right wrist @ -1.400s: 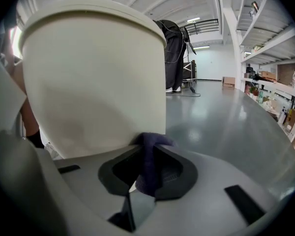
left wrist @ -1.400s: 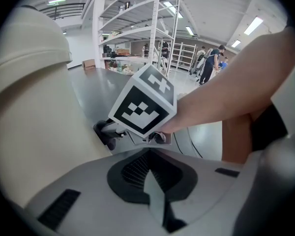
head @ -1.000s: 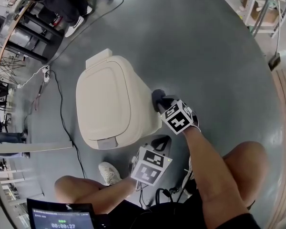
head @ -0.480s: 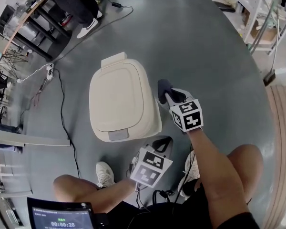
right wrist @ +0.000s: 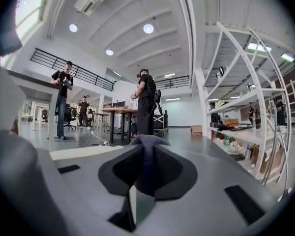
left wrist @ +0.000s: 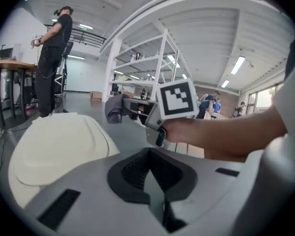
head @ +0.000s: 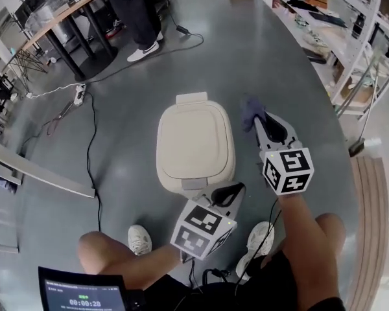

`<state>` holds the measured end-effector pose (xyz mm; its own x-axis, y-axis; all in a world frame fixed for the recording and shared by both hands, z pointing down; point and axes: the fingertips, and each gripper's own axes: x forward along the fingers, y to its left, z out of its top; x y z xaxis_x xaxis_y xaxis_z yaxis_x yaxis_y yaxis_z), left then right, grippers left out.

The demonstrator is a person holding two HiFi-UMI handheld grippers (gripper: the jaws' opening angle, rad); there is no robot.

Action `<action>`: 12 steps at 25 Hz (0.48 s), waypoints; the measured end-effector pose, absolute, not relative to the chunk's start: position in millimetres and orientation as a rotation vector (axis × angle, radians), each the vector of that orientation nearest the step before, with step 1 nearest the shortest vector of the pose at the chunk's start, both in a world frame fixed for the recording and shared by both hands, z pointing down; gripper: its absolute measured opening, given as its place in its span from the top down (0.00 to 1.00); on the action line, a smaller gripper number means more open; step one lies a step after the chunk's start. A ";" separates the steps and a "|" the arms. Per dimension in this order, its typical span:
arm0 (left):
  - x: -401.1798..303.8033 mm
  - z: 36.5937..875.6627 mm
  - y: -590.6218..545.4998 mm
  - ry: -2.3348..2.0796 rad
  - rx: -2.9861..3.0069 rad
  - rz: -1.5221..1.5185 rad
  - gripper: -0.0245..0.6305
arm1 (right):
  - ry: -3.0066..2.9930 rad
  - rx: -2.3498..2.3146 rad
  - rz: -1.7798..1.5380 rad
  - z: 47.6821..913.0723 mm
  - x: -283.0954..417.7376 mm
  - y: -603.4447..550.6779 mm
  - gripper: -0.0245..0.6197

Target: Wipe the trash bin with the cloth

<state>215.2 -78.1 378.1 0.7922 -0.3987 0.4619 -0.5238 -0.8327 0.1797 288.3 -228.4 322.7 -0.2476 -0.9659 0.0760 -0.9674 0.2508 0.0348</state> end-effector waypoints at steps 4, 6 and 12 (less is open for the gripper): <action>164.8 320.6 -96.8 -0.814 2.688 0.385 0.96 | -2.470 1.923 -0.076 266.8 254.5 -201.1 0.86; 128.6 297.6 -113.0 -0.898 2.680 0.308 0.96 | -2.510 1.938 -0.114 237.4 231.2 -191.8 0.86; 46.9 274.3 -156.7 -1.167 2.621 0.174 0.96 | -2.610 1.876 -0.222 213.2 182.4 -172.8 0.86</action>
<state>46.9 -156.7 274.3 0.6690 -0.7111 0.2161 -0.7432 -0.6406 0.1928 182.4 -172.8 213.2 -0.3199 -0.9363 -0.1448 -0.9473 0.3136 0.0650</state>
